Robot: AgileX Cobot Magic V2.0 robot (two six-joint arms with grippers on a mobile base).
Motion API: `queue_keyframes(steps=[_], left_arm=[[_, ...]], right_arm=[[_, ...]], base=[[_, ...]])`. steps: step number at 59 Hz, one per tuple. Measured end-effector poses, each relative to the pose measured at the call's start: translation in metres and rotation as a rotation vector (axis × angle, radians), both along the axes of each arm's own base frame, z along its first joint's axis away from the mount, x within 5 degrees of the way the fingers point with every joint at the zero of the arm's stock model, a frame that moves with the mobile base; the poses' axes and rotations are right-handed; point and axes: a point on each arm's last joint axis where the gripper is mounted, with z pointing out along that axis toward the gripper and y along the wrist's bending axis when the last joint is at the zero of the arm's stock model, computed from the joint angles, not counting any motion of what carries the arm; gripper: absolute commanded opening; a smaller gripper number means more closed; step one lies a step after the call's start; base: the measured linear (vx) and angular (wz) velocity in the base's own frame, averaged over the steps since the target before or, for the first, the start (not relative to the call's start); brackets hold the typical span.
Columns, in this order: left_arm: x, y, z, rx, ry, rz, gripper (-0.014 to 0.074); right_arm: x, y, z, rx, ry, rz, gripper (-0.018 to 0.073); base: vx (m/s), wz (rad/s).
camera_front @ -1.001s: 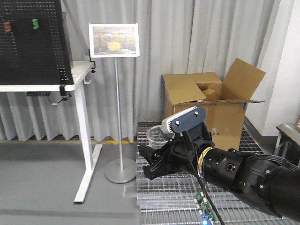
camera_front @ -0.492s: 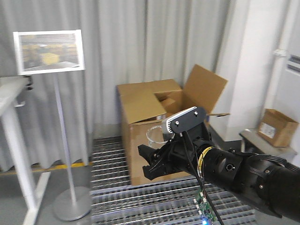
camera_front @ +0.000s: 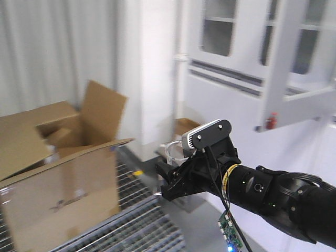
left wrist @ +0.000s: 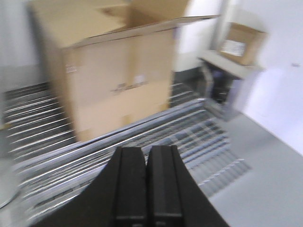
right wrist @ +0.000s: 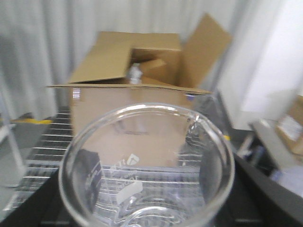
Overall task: Pick beaker and place in left cabinet
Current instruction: 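Carry the beaker in the right gripper while driving to the cabinet, then extend the right gripper with the beaker over the blue tray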
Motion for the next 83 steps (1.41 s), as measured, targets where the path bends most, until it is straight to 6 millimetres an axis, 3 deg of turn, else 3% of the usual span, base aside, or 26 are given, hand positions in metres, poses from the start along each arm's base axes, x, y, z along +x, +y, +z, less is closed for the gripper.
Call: queue_keyframes(steps=[40,83], left_arm=[[0.0000,0.0000,0.0000,0.000,0.000,0.000,-0.0006],[0.0000,0.0000,0.0000,0.000,0.000,0.000,-0.0006]], right_arm=[[0.0000,0.0000,0.0000,0.000,0.000,0.000,0.0236],[0.0000,0.0000,0.0000,0.000,0.000,0.000,0.0236]], base=[[0.23,-0.73],[0.24,-0.42]])
